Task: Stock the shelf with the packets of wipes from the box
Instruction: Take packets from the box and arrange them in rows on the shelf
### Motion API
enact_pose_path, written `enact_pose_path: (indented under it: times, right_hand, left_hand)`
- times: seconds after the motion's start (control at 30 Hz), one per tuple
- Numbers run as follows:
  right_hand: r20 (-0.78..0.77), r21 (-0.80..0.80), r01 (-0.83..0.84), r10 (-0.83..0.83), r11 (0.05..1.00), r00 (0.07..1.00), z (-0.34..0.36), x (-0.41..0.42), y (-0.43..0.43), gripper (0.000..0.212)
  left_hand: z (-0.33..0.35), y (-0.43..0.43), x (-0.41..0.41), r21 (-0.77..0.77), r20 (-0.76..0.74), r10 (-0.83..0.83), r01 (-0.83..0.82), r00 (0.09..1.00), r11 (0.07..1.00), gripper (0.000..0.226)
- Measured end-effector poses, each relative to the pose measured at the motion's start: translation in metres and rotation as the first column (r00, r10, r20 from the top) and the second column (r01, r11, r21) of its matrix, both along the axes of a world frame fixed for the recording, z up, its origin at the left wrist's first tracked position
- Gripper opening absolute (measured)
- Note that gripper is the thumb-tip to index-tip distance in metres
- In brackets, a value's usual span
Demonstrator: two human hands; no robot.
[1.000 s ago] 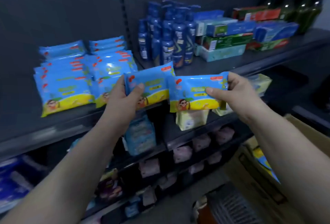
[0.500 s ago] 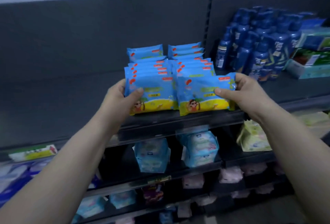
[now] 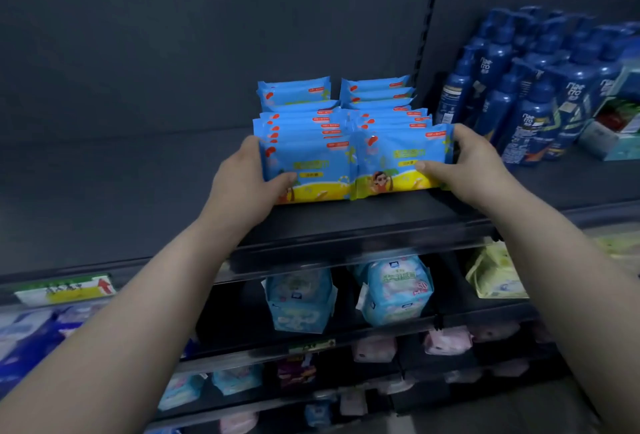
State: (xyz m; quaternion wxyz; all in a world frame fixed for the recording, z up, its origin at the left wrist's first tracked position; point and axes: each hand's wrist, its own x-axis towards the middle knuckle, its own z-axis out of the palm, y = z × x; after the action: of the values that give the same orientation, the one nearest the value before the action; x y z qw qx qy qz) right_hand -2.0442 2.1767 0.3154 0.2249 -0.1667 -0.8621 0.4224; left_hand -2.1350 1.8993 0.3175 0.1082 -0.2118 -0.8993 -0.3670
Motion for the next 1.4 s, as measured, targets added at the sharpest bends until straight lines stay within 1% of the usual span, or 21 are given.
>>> enact_pose_path:
  times: [0.07,0.13,0.2,0.23,0.3,0.4,0.57,0.7,0.77,0.83,0.93,1.03,1.1,1.23,1.33,1.4]
  right_hand:
    - [0.005,0.069,0.049,-0.049,0.996,0.999,0.000,-0.002,-0.002,0.050]
    - [-0.004,0.175,0.097,-0.098,0.980,0.995,-0.001,0.003,-0.009,0.065]
    - [0.003,0.355,0.098,-0.106,0.930,0.994,-0.002,0.010,-0.017,0.080]
    - [0.024,0.436,0.074,-0.093,0.897,0.995,-0.003,0.012,-0.021,0.081]
    - [0.079,0.511,0.025,-0.076,0.859,0.994,-0.005,0.014,-0.026,0.074]
    - [0.103,0.499,0.025,-0.088,0.866,0.991,-0.005,0.015,-0.028,0.070]
    - [0.034,0.487,0.067,-0.096,0.871,0.995,-0.008,0.030,-0.035,0.069]
    - [-0.060,0.486,0.147,-0.136,0.861,0.989,-0.013,0.054,-0.032,0.063]
    - [-0.085,0.506,0.192,-0.173,0.841,0.981,-0.017,0.073,-0.026,0.062]
    - [-0.090,0.539,0.238,-0.225,0.808,0.970,-0.021,0.095,-0.017,0.062]
    - [-0.070,0.577,0.293,-0.311,0.762,0.948,-0.029,0.135,-0.004,0.063]
    - [-0.035,0.578,0.358,-0.416,0.733,0.909,-0.038,0.180,0.008,0.064]
    - [-0.019,0.579,0.397,-0.476,0.712,0.879,-0.043,0.210,0.017,0.065]
    - [0.022,0.560,0.468,-0.577,0.684,0.816,-0.055,0.273,0.032,0.065]
    - [0.061,0.521,0.539,-0.659,0.662,0.750,-0.066,0.325,0.040,0.066]
    - [0.093,0.500,0.565,-0.689,0.656,0.718,-0.073,0.352,0.044,0.065]
  left_hand:
    - [-0.003,0.002,-0.001,-0.021,-0.025,-0.002,0.001,1.000,1.000,0.056]
    - [-0.008,0.004,0.001,-0.073,-0.098,0.001,-0.009,0.995,0.997,0.077]
    - [-0.013,0.006,0.003,-0.246,-0.232,0.010,-0.069,0.973,0.967,0.079]
    - [-0.014,0.007,0.004,-0.326,-0.280,0.001,-0.096,0.960,0.941,0.079]
    - [-0.014,0.009,0.004,-0.393,-0.286,-0.011,-0.107,0.958,0.913,0.079]
    - [-0.012,0.010,0.007,-0.391,-0.255,-0.023,-0.081,0.967,0.917,0.079]
    - [-0.018,0.022,0.024,-0.358,-0.322,-0.120,-0.003,0.939,0.934,0.076]
    - [-0.022,0.051,0.041,-0.296,-0.383,-0.261,0.150,0.886,0.943,0.066]
    - [-0.023,0.071,0.053,-0.275,-0.417,-0.339,0.239,0.843,0.931,0.061]
    - [-0.025,0.093,0.067,-0.262,-0.439,-0.414,0.328,0.797,0.908,0.060]
    - [-0.029,0.126,0.092,-0.235,-0.434,-0.520,0.464,0.736,0.854,0.062]
    - [-0.040,0.156,0.121,-0.239,-0.416,-0.637,0.598,0.649,0.765,0.061]
    - [-0.048,0.176,0.140,-0.213,-0.375,-0.692,0.670,0.616,0.711,0.059]
    - [-0.063,0.215,0.182,-0.204,-0.273,-0.793,0.773,0.545,0.601,0.060]
    - [-0.074,0.243,0.220,-0.232,-0.212,-0.860,0.831,0.465,0.506,0.060]
    - [-0.081,0.257,0.241,-0.253,-0.195,-0.879,0.844,0.434,0.473,0.061]
